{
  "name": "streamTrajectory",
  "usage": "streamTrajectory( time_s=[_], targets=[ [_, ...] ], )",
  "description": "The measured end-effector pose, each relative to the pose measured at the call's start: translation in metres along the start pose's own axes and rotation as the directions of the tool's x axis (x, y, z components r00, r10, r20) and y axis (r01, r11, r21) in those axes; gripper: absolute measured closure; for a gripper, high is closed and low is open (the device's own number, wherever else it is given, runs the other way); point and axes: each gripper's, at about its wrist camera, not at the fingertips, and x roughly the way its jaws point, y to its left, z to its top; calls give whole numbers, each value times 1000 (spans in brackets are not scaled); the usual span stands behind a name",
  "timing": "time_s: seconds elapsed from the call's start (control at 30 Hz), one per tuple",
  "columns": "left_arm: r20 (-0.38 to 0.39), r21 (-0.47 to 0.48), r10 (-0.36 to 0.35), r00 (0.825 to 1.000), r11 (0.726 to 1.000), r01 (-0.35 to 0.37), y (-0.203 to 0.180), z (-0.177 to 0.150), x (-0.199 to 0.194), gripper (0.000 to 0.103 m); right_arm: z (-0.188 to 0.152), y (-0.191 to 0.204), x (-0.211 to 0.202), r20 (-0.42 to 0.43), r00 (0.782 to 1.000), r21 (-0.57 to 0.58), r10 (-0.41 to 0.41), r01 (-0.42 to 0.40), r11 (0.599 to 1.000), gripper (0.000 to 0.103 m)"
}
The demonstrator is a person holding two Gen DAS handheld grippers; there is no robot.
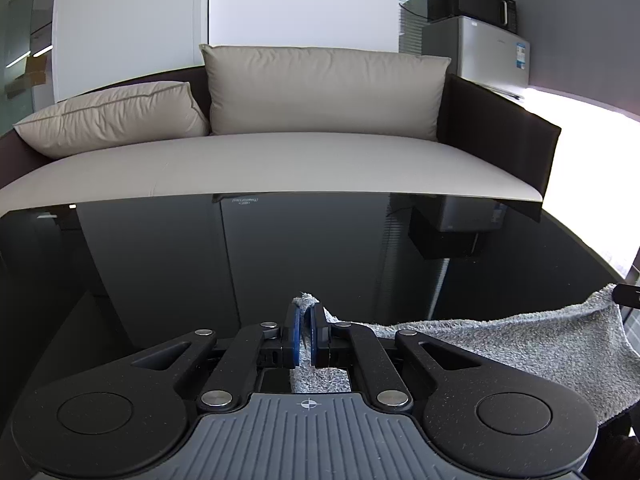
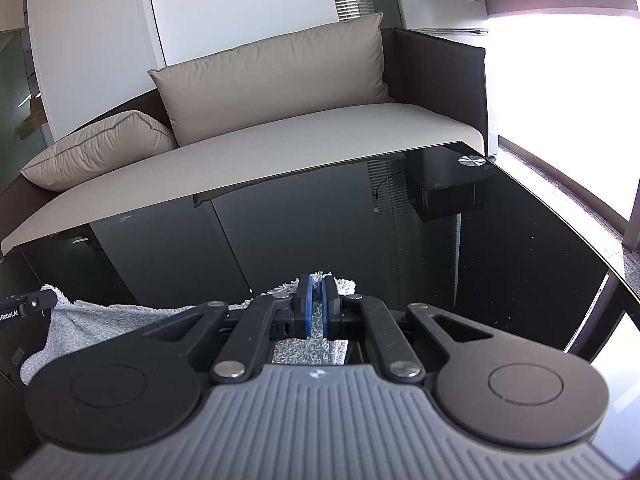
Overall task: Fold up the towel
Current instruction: 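Open both tools, releasing the towel edge onto the towel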
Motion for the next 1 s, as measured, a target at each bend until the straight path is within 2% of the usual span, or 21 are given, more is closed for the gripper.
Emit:
streamTrajectory(
  time_s=[0.17, 0.33, 0.4, 0.47, 0.5, 0.53, 0.67, 0.77, 0.87, 0.9, 0.93, 1.0],
  targets=[
    [10, -24, 16, 1000, 1000, -16, 9, 1, 2, 88, -1, -2, 6, -10, 1000, 3, -11, 11, 1000, 98],
    [32, -39, 38, 999, 999, -37, 14, 2, -1, 71, 2, -2, 7, 6, 1000, -1, -23, 23, 1000, 96],
    [43, -53, 56, 998, 997, -53, 17, 3, -4, 66, 3, -3, 5, 27, 999, 8, -47, 47, 999, 93],
    [52, -65, 69, 996, 996, -65, 20, 5, -7, 63, 4, -5, 2, 38, 998, 19, -53, 52, 998, 84],
    [52, -68, 74, 996, 995, -70, 21, 6, -8, 59, 5, -6, 1, 47, 997, 23, -57, 56, 998, 82],
    [52, -73, 81, 995, 994, -77, 22, 6, -8, 51, 6, -7, -1, 56, 997, 28, -60, 59, 998, 81],
    [35, -67, 61, 998, 996, -59, 20, 7, -7, 46, 9, -2, -4, 55, 998, 13, -24, 23, 1000, 81],
    [41, -66, 65, 997, 996, -62, 18, 8, -9, 38, 8, 10, -5, 54, 998, -46, -17, 20, 999, 81],
    [57, -80, 95, 994, 993, -90, 20, 9, -13, 16, 6, 16, -5, 38, 999, -75, -5, 8, 997, 81],
    [61, -88, 102, 993, 991, -97, 21, 9, -14, 6, 6, 16, -4, 30, 1000, -74, 1, 1, 997, 81],
    [61, -100, 106, 992, 990, -100, 23, 10, -15, 2, 5, 16, -4, 27, 1000, -74, 3, -1, 997, 81],
    [40, -115, 94, 995, 989, -89, 26, 11, -12, 2, 5, 18, -4, 19, 1000, -79, 3, -2, 997, 81]
  ],
)
